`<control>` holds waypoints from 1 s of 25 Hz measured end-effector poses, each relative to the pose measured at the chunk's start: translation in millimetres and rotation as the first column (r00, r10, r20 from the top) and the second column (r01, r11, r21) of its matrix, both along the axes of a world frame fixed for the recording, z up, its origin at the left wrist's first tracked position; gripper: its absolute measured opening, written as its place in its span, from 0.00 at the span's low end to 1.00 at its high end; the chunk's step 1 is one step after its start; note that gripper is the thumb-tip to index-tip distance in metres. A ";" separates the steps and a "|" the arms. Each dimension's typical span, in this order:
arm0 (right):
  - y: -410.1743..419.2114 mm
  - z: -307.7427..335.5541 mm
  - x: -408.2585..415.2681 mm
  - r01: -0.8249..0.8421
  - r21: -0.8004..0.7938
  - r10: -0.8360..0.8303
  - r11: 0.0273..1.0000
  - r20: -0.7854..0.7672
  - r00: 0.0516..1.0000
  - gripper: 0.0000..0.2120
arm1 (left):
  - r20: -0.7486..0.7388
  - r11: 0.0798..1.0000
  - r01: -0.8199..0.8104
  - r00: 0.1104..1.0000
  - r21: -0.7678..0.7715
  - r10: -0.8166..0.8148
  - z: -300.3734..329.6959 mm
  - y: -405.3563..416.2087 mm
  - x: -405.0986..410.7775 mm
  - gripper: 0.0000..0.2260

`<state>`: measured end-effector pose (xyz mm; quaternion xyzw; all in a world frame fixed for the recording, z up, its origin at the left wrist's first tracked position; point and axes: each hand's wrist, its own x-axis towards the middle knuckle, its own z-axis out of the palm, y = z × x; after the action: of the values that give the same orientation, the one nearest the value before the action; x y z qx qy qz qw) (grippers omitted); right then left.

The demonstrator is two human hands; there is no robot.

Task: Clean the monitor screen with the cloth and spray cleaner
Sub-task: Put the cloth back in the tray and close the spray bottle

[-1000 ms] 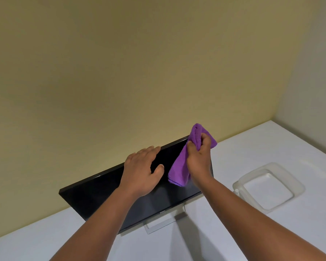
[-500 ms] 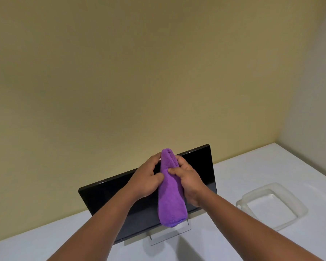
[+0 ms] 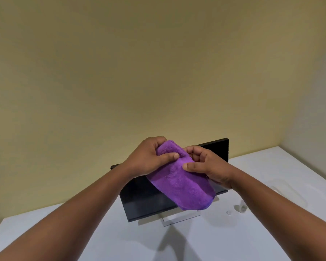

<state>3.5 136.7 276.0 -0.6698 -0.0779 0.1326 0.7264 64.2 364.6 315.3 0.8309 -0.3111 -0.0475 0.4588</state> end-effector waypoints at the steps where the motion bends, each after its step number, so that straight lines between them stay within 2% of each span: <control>1: -1.0 -6.6 -9.2 -0.032 -0.044 0.032 0.999 0.001 0.999 0.24 | -0.003 1.000 0.011 1.000 -0.007 -0.011 -3.5 5.4 -3.7 0.15; 4: -8.1 -28.9 -37.3 -0.069 -0.153 0.063 0.986 -0.047 0.997 0.25 | -0.056 0.997 0.043 0.997 -0.059 -0.047 -17.2 11.1 -14.5 0.14; 8: -34.3 -46.1 -62.3 0.029 -0.244 -0.043 0.969 -0.055 0.998 0.18 | -0.195 0.983 0.010 0.980 -0.183 -0.046 -40.3 -8.4 -29.4 0.10; 10: -53.3 -53.7 -68.1 0.137 -0.174 -0.152 0.975 -0.078 0.985 0.19 | -0.247 0.972 -0.029 0.969 -0.233 -0.030 -49.4 -25.8 -34.6 0.11; 12: -75.4 -61.4 -72.3 0.260 -0.039 -0.263 0.965 -0.131 0.956 0.23 | -0.303 0.953 -0.076 0.953 -0.293 -0.017 -57.8 -48.2 -38.7 0.11; 18: -160.8 -71.6 -87.8 0.486 0.323 -0.434 0.812 -0.222 0.873 0.25 | -0.456 0.875 -0.257 0.889 -0.410 0.047 -88.1 -151.3 -65.1 0.24; 20: -192.1 -75.6 -92.4 0.521 0.338 -0.467 0.784 -0.231 0.853 0.20 | -0.503 0.851 -0.311 0.862 -0.424 0.064 -99.8 -187.7 -76.7 0.23; 25: -254.5 -83.6 -99.4 0.590 0.223 -0.546 0.776 -0.230 0.805 0.13 | -0.554 0.824 -0.403 0.821 -0.398 0.134 -113.7 -256.4 -97.8 0.16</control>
<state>-95.9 -117.8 192.4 -0.5384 0.1658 -0.0554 0.8244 -33.6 108.2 201.5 0.6781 -0.0571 -0.1130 0.7240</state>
